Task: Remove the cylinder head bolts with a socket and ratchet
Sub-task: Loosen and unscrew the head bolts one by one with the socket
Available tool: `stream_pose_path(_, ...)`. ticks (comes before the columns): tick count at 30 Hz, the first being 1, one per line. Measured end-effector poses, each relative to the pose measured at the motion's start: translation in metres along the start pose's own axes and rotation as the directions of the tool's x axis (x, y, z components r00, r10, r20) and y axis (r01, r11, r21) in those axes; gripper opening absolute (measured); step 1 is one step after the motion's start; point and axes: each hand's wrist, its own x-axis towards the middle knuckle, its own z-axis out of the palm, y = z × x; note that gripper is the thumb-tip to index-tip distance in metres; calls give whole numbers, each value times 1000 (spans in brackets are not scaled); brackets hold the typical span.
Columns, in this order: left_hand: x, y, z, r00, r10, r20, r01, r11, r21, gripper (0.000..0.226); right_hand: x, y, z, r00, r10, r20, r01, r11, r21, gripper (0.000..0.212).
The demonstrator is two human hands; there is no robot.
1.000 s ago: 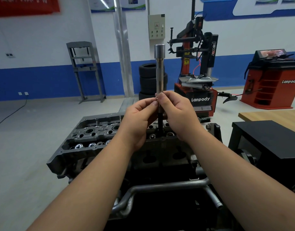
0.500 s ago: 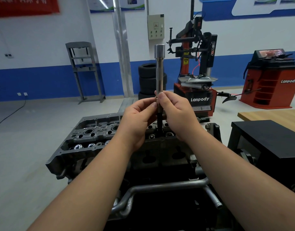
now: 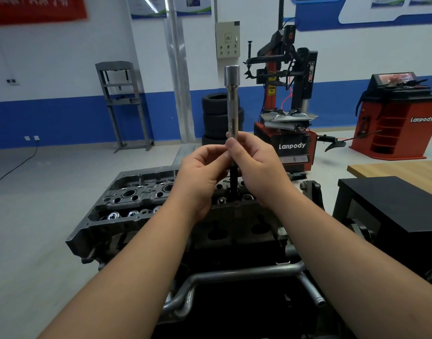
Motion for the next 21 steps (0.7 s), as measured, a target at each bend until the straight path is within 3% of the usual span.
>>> stream_pose_path(6, -1, 0, 1, 999, 11, 34, -11, 1000, -10, 27, 0, 0, -1, 1000, 13, -26, -14, 999, -50, 18)
stream_pose_path(10, 1, -1, 0, 999, -9, 39, 11, 998, -54, 15, 0, -2, -1, 1000, 2, -2, -2, 1000, -27, 25)
stream_pose_path(16, 0, -2, 0, 999, 46, -14, -46, 999, 21, 8, -1, -1, 0, 1000, -6, -15, 5, 999, -52, 14)
stream_pose_path(21, 1, 0, -1, 999, 0, 35, 1, 1000, -20, 18, -1, -2, -1, 999, 17, -28, -18, 999, -31, 23)
